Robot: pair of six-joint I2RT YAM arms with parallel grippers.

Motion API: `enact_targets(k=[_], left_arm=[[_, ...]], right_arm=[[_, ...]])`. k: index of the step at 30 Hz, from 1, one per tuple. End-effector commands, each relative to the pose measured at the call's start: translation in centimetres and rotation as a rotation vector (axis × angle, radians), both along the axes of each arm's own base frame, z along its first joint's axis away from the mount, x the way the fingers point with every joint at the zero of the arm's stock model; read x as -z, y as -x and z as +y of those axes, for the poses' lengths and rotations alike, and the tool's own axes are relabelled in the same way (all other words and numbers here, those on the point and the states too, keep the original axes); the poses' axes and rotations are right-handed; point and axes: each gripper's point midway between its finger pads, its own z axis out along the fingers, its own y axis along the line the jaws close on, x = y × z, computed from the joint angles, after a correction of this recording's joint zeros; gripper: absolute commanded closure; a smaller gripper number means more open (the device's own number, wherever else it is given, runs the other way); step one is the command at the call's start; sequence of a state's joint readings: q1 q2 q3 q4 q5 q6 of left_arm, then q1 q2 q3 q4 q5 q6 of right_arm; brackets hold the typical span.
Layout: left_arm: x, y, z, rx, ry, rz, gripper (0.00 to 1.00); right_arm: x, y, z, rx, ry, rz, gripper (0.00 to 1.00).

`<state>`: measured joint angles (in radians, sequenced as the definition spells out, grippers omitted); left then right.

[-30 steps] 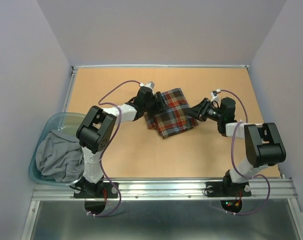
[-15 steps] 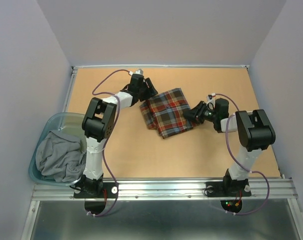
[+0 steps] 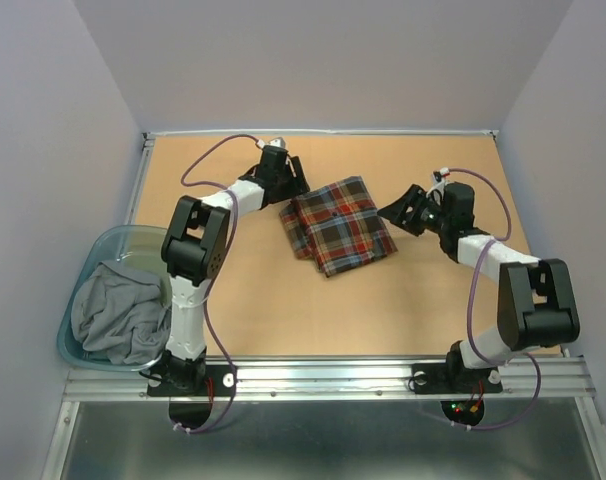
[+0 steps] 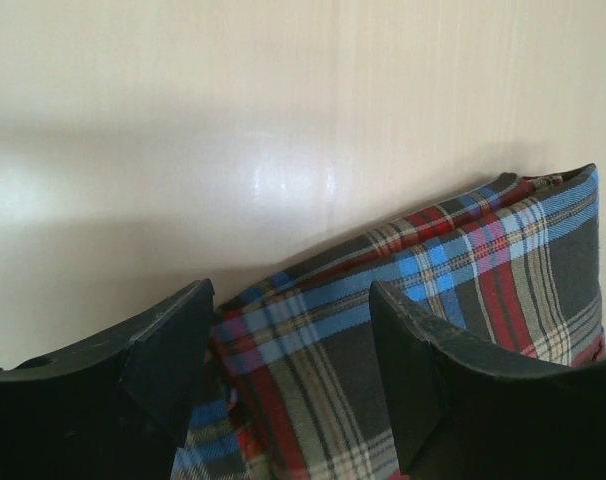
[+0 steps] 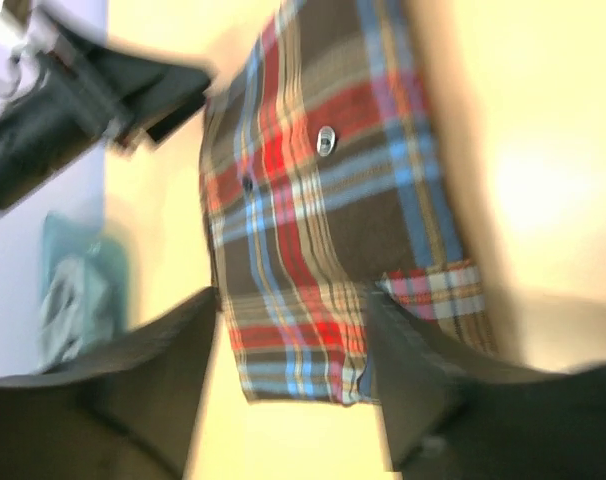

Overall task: Fold and stack the long sleeve shirts
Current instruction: Fold the shirt

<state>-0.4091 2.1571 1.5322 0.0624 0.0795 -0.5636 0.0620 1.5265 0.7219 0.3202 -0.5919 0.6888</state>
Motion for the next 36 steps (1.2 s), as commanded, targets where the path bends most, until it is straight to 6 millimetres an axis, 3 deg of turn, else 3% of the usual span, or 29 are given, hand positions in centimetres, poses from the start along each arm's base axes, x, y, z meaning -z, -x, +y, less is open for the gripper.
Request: enact_targets(k=[1, 3, 7, 12, 16, 19, 23, 27, 29, 31, 33, 35, 36], left_arm=[[-9.0, 1.0, 2.4, -0.070, -0.035, -0.150, 0.20], [-10.2, 2.3, 2.6, -0.083, -0.033, -0.159, 0.17], [-8.8, 6.2, 1.8, -0.075, -0.082, -0.086, 0.17], [-4.4, 10.2, -0.3, -0.022, -0.123, 0.026, 0.24], [-1.1, 11.1, -1.2, 0.010, -0.138, 0.096, 0.27], [0.5, 11.0, -1.2, 0.016, -0.159, 0.118, 0.29], [1.1, 10.5, -0.9, 0.020, -0.195, 0.109, 0.30], [1.9, 9.6, 0.2, 0.019, -0.249, 0.104, 0.30], [1.9, 8.7, 1.2, 0.018, -0.289, 0.087, 0.30], [1.6, 6.9, 2.3, 0.004, -0.315, 0.063, 0.30], [1.2, 5.5, 3.2, 0.016, -0.363, 0.035, 0.30], [0.0, 3.0, 3.4, 0.028, -0.388, -0.018, 0.27], [-0.4, 2.5, 3.3, 0.037, -0.393, -0.035, 0.27]], right_arm=[[-1.3, -1.3, -3.5, 0.114, 0.210, -0.040, 0.29], [-0.4, -0.9, -3.8, 0.106, 0.246, -0.006, 0.27], [1.6, 0.0, -3.7, 0.082, 0.256, 0.051, 0.28], [4.2, 1.3, -3.0, 0.035, 0.262, 0.115, 0.38], [5.9, 2.4, -1.6, -0.012, 0.266, 0.157, 0.43], [7.1, 3.3, -0.4, -0.040, 0.270, 0.189, 0.45], [8.8, 4.5, 1.3, -0.069, 0.294, 0.218, 0.51], [9.7, 6.3, 3.7, -0.091, 0.295, 0.245, 0.72], [9.5, 8.2, 5.5, -0.113, 0.283, 0.258, 0.74], [9.3, 10.7, 7.9, -0.119, 0.247, 0.300, 0.74], [7.7, 12.1, 10.6, -0.131, 0.190, 0.297, 0.73], [6.1, 15.6, 15.9, -0.269, 0.178, 0.257, 0.68], [5.3, 16.0, 17.2, -0.299, 0.167, 0.242, 0.68]])
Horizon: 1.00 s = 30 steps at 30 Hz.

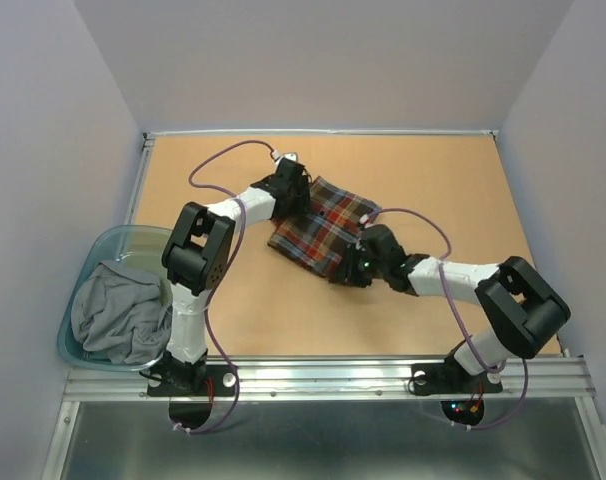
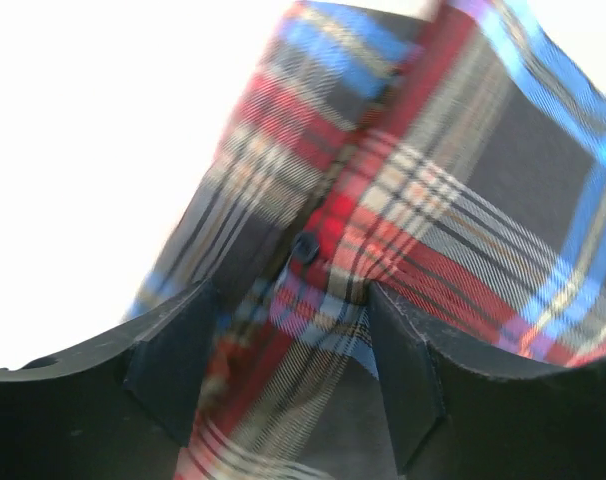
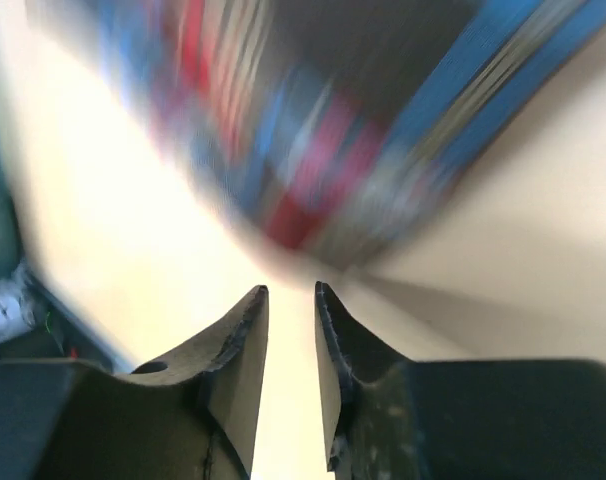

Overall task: Fold and stack the long sleeve shirts
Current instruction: Fold the shirt

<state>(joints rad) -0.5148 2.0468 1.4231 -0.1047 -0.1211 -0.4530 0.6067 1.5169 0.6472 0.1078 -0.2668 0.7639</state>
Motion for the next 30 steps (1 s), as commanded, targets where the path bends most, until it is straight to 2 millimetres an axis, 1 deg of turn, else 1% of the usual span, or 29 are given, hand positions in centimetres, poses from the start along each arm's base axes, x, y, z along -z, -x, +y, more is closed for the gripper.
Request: enact_targets(k=[1, 2, 3, 4, 5, 6, 7, 8, 9, 10, 11, 12, 14, 15, 16, 17, 18, 19, 20, 21, 22, 23, 24, 25, 26, 27, 28, 30], left_arm=[[-2.1, -4.1, 2.2, 0.023, -0.115, -0.107, 0.26], [-2.7, -4.6, 1.9, 0.034, -0.105, -0.130, 0.25], [-3.7, -5.0, 1.8, 0.039, -0.097, -0.155, 0.24], [-4.4, -5.2, 1.8, 0.036, -0.089, -0.169, 0.23], [-5.2, -5.5, 1.9, 0.033, -0.073, -0.192, 0.22], [-5.8, -5.5, 1.9, 0.030, -0.061, -0.206, 0.21], [-7.4, -5.4, 2.2, 0.019, -0.040, -0.236, 0.20], [-8.2, -5.2, 2.5, 0.010, -0.028, -0.248, 0.19], [-10.5, -4.9, 2.7, 0.000, -0.003, -0.287, 0.18], [-10.8, -4.3, 3.1, -0.017, 0.008, -0.285, 0.16], [-11.6, -3.9, 3.3, -0.027, 0.021, -0.296, 0.16], [-13.1, -2.8, 3.7, -0.052, 0.060, -0.308, 0.15], [-14.1, -1.4, 3.6, -0.061, 0.113, -0.304, 0.15], [-14.5, 0.1, 3.8, -0.088, 0.160, -0.284, 0.15], [-14.6, 0.7, 3.9, -0.108, 0.186, -0.277, 0.15], [-14.2, 1.7, 3.8, -0.111, 0.205, -0.252, 0.15], [-13.9, 2.5, 3.8, -0.125, 0.220, -0.235, 0.14], [-13.0, 4.0, 4.0, -0.140, 0.229, -0.203, 0.15], [-12.3, 4.9, 3.9, -0.167, 0.260, -0.167, 0.15], [-11.6, 5.6, 3.7, -0.175, 0.281, -0.143, 0.15], [-10.3, 6.8, 3.4, -0.167, 0.295, -0.109, 0.15], [-9.4, 7.3, 3.3, -0.169, 0.301, -0.087, 0.16], [-8.7, 7.7, 3.2, -0.179, 0.313, -0.067, 0.16], [-7.2, 8.3, 3.3, -0.184, 0.302, -0.030, 0.16], [-6.6, 8.4, 3.3, -0.188, 0.300, -0.016, 0.17], [-5.9, 8.6, 3.4, -0.195, 0.294, -0.002, 0.17], [-4.8, 8.8, 3.6, -0.210, 0.284, 0.020, 0.18], [-4.1, 8.6, 3.7, -0.221, 0.280, 0.024, 0.19]], right_arm=[[-2.7, 3.7, 5.9, -0.084, -0.079, 0.005, 0.63], [-3.1, 3.8, 6.5, -0.103, -0.084, -0.002, 0.60], [-4.3, 3.5, 7.2, -0.113, -0.111, -0.022, 0.55], [-5.0, 3.0, 7.1, -0.098, -0.111, -0.047, 0.47], [-5.8, 2.5, 7.0, -0.093, -0.107, -0.083, 0.43], [-7.1, 1.7, 6.9, -0.096, -0.098, -0.134, 0.40], [-7.9, 0.9, 5.9, -0.069, -0.078, -0.156, 0.39], [-8.5, 0.4, 5.3, -0.060, -0.067, -0.173, 0.38], [-8.9, -1.2, 3.5, -0.021, -0.036, -0.188, 0.37], [-9.9, -2.1, 2.5, -0.002, -0.045, -0.206, 0.37], [-10.4, -3.1, 1.4, 0.020, -0.047, -0.216, 0.37], [-11.1, -5.4, -1.0, 0.073, -0.053, -0.230, 0.37], [-11.8, -7.9, -3.3, 0.110, -0.050, -0.255, 0.38], [-13.3, -10.2, -5.2, 0.153, -0.066, -0.284, 0.38], [-13.7, -11.5, -6.1, 0.171, -0.063, -0.295, 0.38], [-13.9, -12.6, -6.9, 0.185, -0.059, -0.301, 0.38], [-12.5, -14.0, -7.6, 0.198, -0.043, -0.272, 0.38], [-12.6, -15.4, -9.0, 0.210, -0.047, -0.276, 0.38], [-13.9, -17.0, -9.4, 0.212, -0.056, -0.308, 0.38], [-12.1, -18.4, -9.8, 0.208, -0.038, -0.276, 0.38], [-13.0, -19.9, -10.5, 0.219, -0.044, -0.304, 0.38], [-11.3, -20.2, -10.7, 0.219, -0.034, -0.268, 0.38], [-12.2, -21.6, -10.8, 0.213, -0.033, -0.299, 0.38], [-10.1, -22.4, -10.9, 0.207, -0.025, -0.261, 0.38], [-9.8, -23.0, -11.0, 0.200, -0.022, -0.262, 0.38], [-9.9, -23.7, -10.7, 0.190, -0.025, -0.273, 0.38], [-8.2, -24.0, -10.4, 0.171, -0.024, -0.242, 0.38], [-7.0, -24.2, -10.1, 0.155, -0.030, -0.219, 0.38]])
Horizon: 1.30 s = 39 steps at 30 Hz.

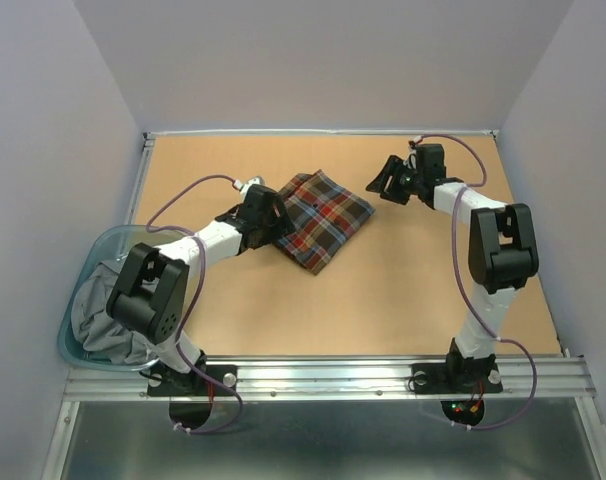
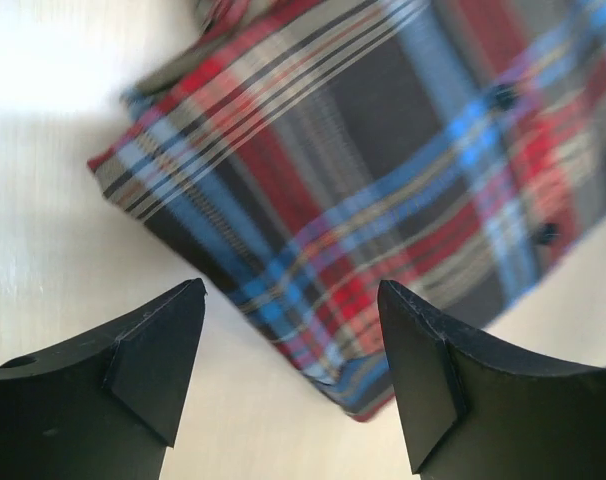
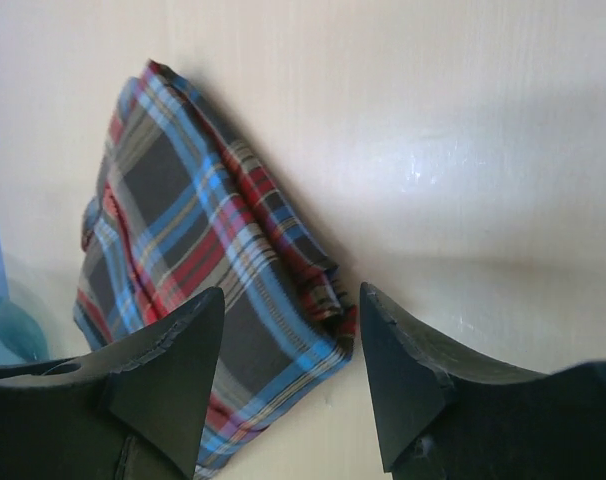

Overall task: Fold and stack the long sleeve shirts
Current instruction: Fold the shirt

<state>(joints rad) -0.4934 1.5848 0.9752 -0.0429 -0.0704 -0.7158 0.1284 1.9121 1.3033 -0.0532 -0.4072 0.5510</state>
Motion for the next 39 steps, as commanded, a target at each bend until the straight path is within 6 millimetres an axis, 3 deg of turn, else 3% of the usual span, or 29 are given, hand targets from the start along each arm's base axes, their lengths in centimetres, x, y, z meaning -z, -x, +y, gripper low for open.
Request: enact_targets(k=[1, 5, 7, 8, 9, 10, 11, 13, 17, 19, 21, 22, 25, 27, 28, 29, 31, 32, 34, 37, 38, 39], left_arm=[[1.4, -0.1, -0.3, -0.043, 0.032, 0.036, 0.20], [3.5, -0.4, -0.3, -0.047, 0.001, 0.080, 0.23], [4.8, -0.5, -0.1, -0.048, -0.021, 0.102, 0.27], [4.9, -0.8, 0.0, -0.046, -0.034, 0.101, 0.28], [5.1, -0.9, 0.0, -0.041, -0.042, 0.103, 0.31], [5.5, -1.1, 0.1, -0.040, -0.051, 0.107, 0.35], [5.6, -1.2, 0.2, -0.029, -0.065, 0.104, 0.37], [5.4, -1.7, 0.4, -0.016, -0.088, 0.088, 0.40], [4.7, -3.1, 2.4, -0.001, -0.177, 0.047, 0.41], [4.3, -3.7, 3.2, 0.019, -0.220, 0.027, 0.41], [3.7, -4.7, 4.2, 0.013, -0.244, 0.004, 0.41], [3.0, -5.2, 4.4, 0.027, -0.265, -0.019, 0.41], [1.0, -6.5, 4.4, 0.046, -0.291, -0.073, 0.34], [-0.3, -6.7, 4.4, 0.071, -0.309, -0.105, 0.29], [-1.7, -6.7, 4.4, 0.077, -0.305, -0.138, 0.24], [-2.6, -6.6, 4.4, 0.100, -0.325, -0.161, 0.21], [-4.9, -5.9, 3.4, 0.143, -0.338, -0.225, 0.16], [-5.7, -5.7, 3.3, 0.145, -0.367, -0.249, 0.09], [-7.6, -4.6, 1.8, 0.218, -0.426, -0.317, 0.03], [-8.6, -1.7, -1.9, 0.334, -0.531, -0.392, 0.02], [-8.9, -0.1, -4.3, 0.390, -0.539, -0.423, 0.02], [-8.8, 0.8, -5.4, 0.431, -0.546, -0.435, 0.02]], right_arm=[[-0.3, -0.8, 1.2, -0.092, -0.016, -0.026, 0.38], [3.2, 0.8, 1.5, -0.124, -0.021, 0.050, 0.42], [4.0, 1.6, 1.5, -0.127, -0.023, 0.066, 0.47], [5.3, 3.0, 1.4, -0.133, -0.032, 0.106, 0.55], [5.1, 3.6, 1.6, -0.135, -0.043, 0.102, 0.60], [5.1, 4.0, 1.9, -0.133, -0.058, 0.095, 0.71], [6.4, 5.6, 1.8, -0.125, -0.061, 0.134, 0.76], [6.1, 6.9, 2.1, -0.108, -0.088, 0.130, 0.82], [8.0, 12.5, 2.7, -0.077, -0.129, 0.214, 0.94], [8.0, 14.3, 3.8, -0.067, -0.150, 0.220, 0.95], [6.6, 15.1, 4.8, -0.040, -0.205, 0.182, 0.94], [7.7, 17.4, 5.3, -0.048, -0.215, 0.225, 0.91], [6.8, 19.0, 6.5, -0.056, -0.250, 0.217, 0.75], [5.6, 19.2, 6.7, -0.066, -0.253, 0.196, 0.70], [5.1, 19.3, 6.5, -0.068, -0.243, 0.185, 0.58], [3.4, 18.1, 6.1, -0.043, -0.215, 0.125, 0.51], [3.3, 17.7, 4.2, 0.004, -0.105, 0.111, 0.35], [2.4, 17.1, 3.7, 0.016, -0.088, 0.089, 0.30], [1.3, 16.6, 1.4, 0.068, -0.066, 0.081, 0.23], [-0.1, 15.9, -1.5, 0.133, -0.036, 0.073, 0.02], [-0.6, 15.6, -2.2, 0.150, -0.024, 0.066, 0.00], [-0.9, 15.6, -2.6, 0.158, -0.018, 0.063, 0.00]])
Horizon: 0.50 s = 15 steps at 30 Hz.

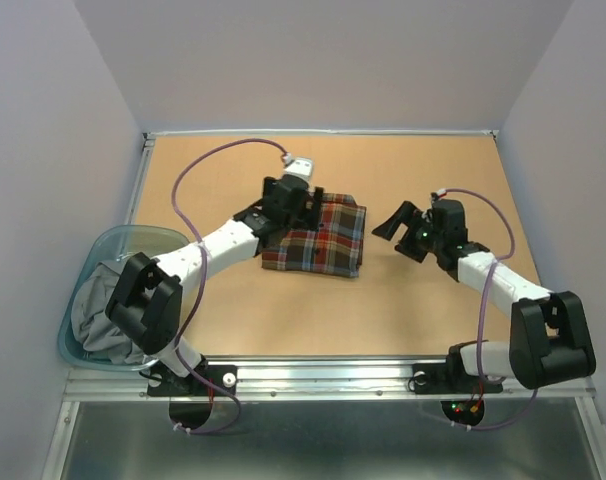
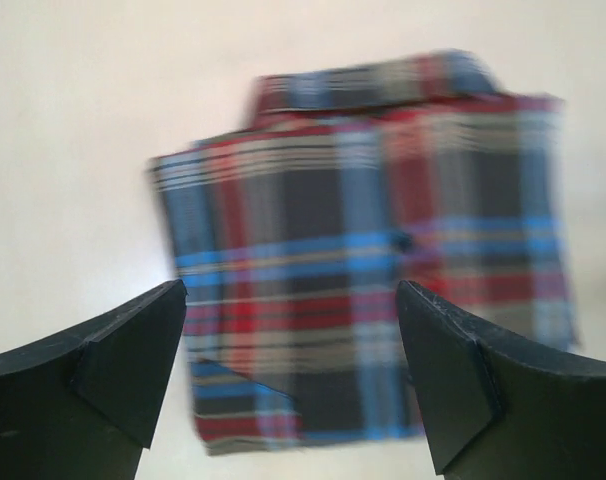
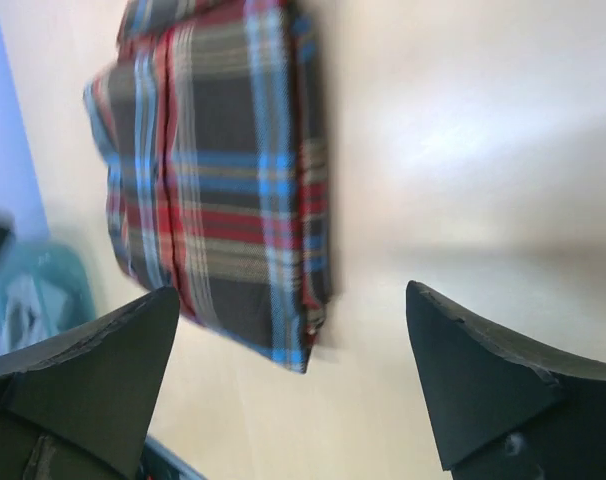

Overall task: Fold and stack the long sleeve shirts
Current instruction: Fold the shirt

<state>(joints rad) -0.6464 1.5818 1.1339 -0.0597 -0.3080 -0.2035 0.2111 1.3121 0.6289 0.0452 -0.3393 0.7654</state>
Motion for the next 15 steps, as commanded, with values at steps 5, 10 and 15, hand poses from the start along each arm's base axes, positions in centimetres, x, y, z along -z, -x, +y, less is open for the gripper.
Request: enact_targets(k=[5, 10, 15], left_arm=[[-0.8, 7.4, -9.3, 0.357, -0.251, -0.157, 0.03], [2.0, 11.3, -14.6, 0.531, -0.398, -0.181, 0.06], [4.3, 12.6, -16.4, 0.606, -0.517, -0.195, 0.10]], right_arm=[[-2.3, -0.9, -5.8, 0.183, 0.104, 0.050, 0.00], [-2.0, -0.6, -8.5, 0.261, 0.092, 0.101, 0.00], [-2.1, -0.2, -9.4, 0.288, 0.076, 0.105, 0.00]])
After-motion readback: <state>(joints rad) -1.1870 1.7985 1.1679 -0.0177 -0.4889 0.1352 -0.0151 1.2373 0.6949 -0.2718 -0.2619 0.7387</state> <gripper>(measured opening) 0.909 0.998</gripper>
